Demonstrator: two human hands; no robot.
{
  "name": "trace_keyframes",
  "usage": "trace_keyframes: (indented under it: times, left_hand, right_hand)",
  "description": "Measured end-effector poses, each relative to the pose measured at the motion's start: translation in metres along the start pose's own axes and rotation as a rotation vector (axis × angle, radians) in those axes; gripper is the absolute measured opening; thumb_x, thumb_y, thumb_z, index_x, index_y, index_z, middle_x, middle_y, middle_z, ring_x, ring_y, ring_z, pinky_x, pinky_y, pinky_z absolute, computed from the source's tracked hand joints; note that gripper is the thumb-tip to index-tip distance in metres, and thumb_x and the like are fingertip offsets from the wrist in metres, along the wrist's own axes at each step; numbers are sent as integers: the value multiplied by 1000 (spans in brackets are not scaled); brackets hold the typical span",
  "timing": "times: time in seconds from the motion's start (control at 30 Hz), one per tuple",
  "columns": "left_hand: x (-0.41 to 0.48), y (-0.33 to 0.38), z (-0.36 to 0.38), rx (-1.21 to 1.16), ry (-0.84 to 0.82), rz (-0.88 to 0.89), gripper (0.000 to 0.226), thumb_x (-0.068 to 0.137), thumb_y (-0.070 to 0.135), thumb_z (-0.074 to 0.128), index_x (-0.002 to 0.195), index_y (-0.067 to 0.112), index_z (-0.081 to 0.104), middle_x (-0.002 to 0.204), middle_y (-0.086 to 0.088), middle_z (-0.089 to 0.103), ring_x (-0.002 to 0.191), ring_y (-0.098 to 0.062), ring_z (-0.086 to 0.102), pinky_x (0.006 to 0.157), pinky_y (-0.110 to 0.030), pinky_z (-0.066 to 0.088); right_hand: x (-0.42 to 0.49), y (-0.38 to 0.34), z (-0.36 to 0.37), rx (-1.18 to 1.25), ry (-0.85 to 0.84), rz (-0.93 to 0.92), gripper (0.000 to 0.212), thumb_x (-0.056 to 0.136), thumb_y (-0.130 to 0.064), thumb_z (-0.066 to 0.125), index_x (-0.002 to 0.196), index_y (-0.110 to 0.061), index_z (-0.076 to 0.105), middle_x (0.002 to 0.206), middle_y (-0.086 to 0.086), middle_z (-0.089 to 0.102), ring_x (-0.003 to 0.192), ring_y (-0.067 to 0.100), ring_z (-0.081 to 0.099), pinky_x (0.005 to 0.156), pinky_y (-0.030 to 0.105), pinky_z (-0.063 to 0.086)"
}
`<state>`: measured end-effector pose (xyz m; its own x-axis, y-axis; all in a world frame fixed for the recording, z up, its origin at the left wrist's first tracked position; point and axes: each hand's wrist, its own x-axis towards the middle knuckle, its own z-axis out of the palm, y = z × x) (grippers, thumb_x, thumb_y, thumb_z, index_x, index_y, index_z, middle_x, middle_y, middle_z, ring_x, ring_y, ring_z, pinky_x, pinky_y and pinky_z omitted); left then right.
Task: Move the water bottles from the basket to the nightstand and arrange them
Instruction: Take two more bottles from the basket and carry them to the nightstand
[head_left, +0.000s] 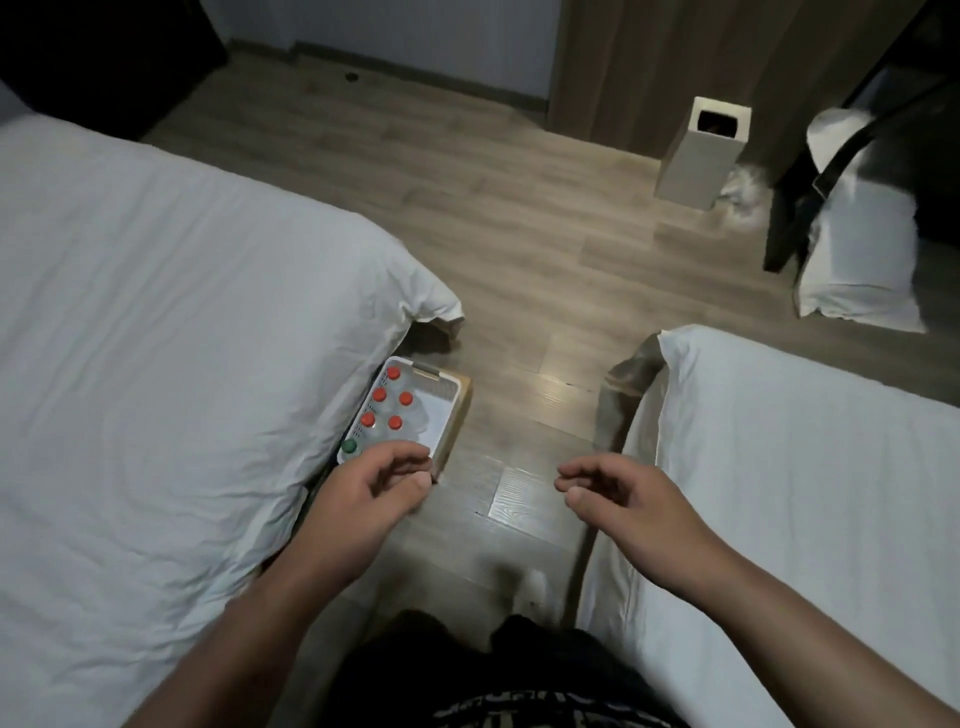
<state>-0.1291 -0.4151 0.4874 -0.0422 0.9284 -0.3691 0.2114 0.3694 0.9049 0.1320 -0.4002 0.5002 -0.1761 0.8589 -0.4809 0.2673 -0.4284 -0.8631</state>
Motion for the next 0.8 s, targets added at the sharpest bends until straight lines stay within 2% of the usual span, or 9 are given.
trace_keyframes:
  times: [0.1, 0.2, 0.33, 0.4, 0.47, 0.53, 0.6, 0.7, 0.8]
  left_hand:
    - [7, 8, 2, -20, 84, -33, 31, 67, 32, 68, 98, 25, 71, 100, 1, 74, 99, -15, 69, 88, -29, 53]
    - [13, 10, -7, -57, 164, -69, 34, 61, 43, 66, 93, 35, 73, 101, 2, 74, 99, -14, 69, 91, -36, 52]
    - [30, 10, -20, -54, 270, -131, 29, 65, 35, 69, 94, 32, 73, 99, 0, 75, 97, -18, 70, 94, -47, 53]
    - [44, 9, -24, -8, 296, -132, 27, 70, 31, 68, 96, 30, 73, 99, 2, 75, 97, -17, 70, 94, -47, 53]
    - [64, 12, -27, 28, 300, -125, 30, 69, 38, 67, 98, 31, 72, 101, 4, 74, 98, -15, 68, 93, -44, 52]
    - [91, 19, -29, 19, 297, -155, 27, 73, 33, 69, 99, 28, 72, 103, 5, 74, 97, -11, 68, 92, -43, 53]
    - [123, 29, -31, 0, 285, -169, 25, 75, 30, 67, 99, 27, 71, 99, 9, 74, 93, -7, 68, 87, -43, 56]
    - [172, 50, -34, -59, 263, -160, 40, 60, 46, 66, 95, 29, 73, 98, 7, 74, 94, -15, 68, 83, -48, 56]
    - [220, 72, -29, -66, 212, -109, 37, 65, 37, 71, 97, 19, 73, 95, 0, 74, 89, -14, 68, 78, -33, 53]
  right_hand:
    - [30, -19, -11, -22, -76, -49, 19, 86, -3, 64, 94, -20, 68, 98, 10, 72, 98, 21, 67, 90, 29, 52]
    - [58, -35, -11, -50, -144, -88, 19, 86, -3, 64, 94, -20, 68, 99, 14, 71, 98, 24, 66, 90, 32, 52]
    - [98, -52, -4, -92, -238, -111, 20, 86, -2, 65, 91, -22, 68, 97, 17, 70, 90, 26, 67, 88, 33, 52]
    - [119, -61, -1, -124, -284, -123, 24, 86, -2, 64, 85, -25, 69, 95, 18, 69, 84, 18, 63, 85, 34, 52]
    - [143, -71, -1, -170, -316, -145, 32, 86, -3, 64, 81, -34, 71, 93, 14, 69, 84, 17, 64, 86, 40, 53]
    - [169, -82, -5, -205, -324, -141, 39, 86, -6, 64, 81, -44, 70, 91, 7, 71, 89, 21, 68, 89, 43, 52]
    - [196, -92, -13, -244, -326, -124, 34, 85, -12, 65, 83, -46, 69, 91, -2, 72, 93, 19, 68, 91, 42, 53]
    - [231, -113, -27, -257, -279, -113, 17, 79, -22, 66, 89, -35, 70, 88, -5, 72, 92, 15, 68, 91, 41, 54]
    - [262, -132, -44, -215, -218, -97, 22, 74, -25, 64, 94, -21, 69, 90, 9, 71, 87, 17, 67, 88, 33, 51]
